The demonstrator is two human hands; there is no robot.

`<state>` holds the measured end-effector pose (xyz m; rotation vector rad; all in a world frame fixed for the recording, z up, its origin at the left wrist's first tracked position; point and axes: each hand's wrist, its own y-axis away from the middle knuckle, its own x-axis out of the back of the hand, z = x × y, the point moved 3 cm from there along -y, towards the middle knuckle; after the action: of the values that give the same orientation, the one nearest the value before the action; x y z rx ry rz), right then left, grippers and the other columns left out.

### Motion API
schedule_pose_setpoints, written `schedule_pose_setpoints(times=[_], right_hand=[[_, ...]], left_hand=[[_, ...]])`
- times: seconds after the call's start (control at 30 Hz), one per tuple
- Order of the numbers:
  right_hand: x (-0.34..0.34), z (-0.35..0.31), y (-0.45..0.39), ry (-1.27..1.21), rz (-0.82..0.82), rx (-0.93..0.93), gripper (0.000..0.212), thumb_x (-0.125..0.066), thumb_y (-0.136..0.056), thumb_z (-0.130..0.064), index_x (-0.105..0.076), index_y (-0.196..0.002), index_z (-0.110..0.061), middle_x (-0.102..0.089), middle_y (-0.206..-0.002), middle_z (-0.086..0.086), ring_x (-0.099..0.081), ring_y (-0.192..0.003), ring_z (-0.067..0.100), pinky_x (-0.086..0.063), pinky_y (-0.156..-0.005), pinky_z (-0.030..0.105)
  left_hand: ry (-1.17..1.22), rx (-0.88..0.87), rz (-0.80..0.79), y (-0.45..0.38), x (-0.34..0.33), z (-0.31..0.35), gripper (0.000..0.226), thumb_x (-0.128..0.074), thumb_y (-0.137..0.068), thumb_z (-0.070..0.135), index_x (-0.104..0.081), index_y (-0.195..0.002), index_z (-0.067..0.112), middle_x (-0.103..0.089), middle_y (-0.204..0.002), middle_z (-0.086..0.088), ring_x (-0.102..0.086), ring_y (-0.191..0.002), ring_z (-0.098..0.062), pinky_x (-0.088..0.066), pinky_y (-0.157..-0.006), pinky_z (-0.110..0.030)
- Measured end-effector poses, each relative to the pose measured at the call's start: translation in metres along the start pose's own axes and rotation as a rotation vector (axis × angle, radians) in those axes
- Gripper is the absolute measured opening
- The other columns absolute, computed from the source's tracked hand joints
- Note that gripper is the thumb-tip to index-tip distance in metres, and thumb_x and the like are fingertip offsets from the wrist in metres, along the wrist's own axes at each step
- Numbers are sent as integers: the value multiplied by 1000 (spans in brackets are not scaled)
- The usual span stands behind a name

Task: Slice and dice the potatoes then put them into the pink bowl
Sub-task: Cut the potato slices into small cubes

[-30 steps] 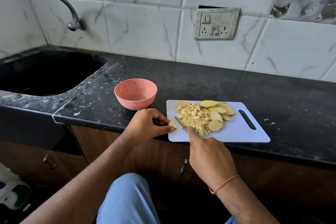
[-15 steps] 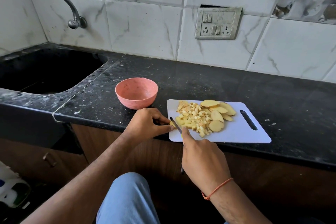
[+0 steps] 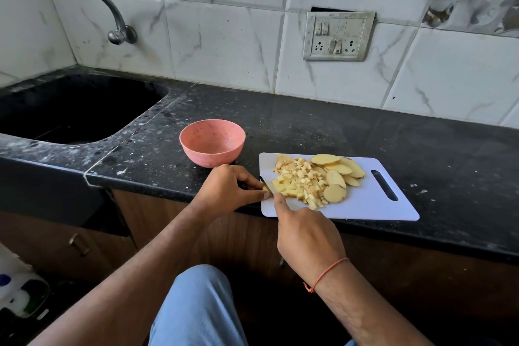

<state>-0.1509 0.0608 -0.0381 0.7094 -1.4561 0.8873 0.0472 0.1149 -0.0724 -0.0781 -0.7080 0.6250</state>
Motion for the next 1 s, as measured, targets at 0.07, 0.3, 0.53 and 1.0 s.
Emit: schedule_pose_setpoints(times=[0.07, 0.3, 0.53, 1.0], right_hand=[[0, 2, 3, -6, 7, 7, 63, -39, -105, -16, -17, -164, -22, -48, -79, 3, -47, -69, 20, -24, -46, 29], [-6, 12, 29, -39, -14, 14, 65, -41, -107, -21, -11, -165, -24, -54, -77, -2, -49, -65, 16, -34, -50, 29], [2, 38, 55, -62, -7, 11, 62, -36, -110, -26, -7, -165, -34, -48, -66, -6, -46, -54, 10, -30, -47, 24], [9, 123, 2, -521, 288, -124, 42, -54, -106, -25, -56, -146, -40, -48, -46, -11, -46, -46, 10, -30, -44, 22]], left_hand=[[-3, 35, -16, -1, 0, 1, 21, -97, -73, 40, -86, -89, 31, -78, -88, 21, -74, -81, -4, -63, -79, -40], [-17, 76, -39, -2, 0, 5, 17, -96, -75, 37, -85, -87, 32, -78, -86, 20, -74, -80, -6, -63, -75, -34], [-25, 84, -36, -3, -2, 3, 20, -96, -74, 41, -86, -89, 34, -77, -86, 21, -70, -76, -7, -55, -66, -24], [-63, 69, -42, -1, -3, 6, 27, -94, -73, 49, -85, -94, 36, -73, -88, 27, -69, -79, -4, -54, -66, -20]])
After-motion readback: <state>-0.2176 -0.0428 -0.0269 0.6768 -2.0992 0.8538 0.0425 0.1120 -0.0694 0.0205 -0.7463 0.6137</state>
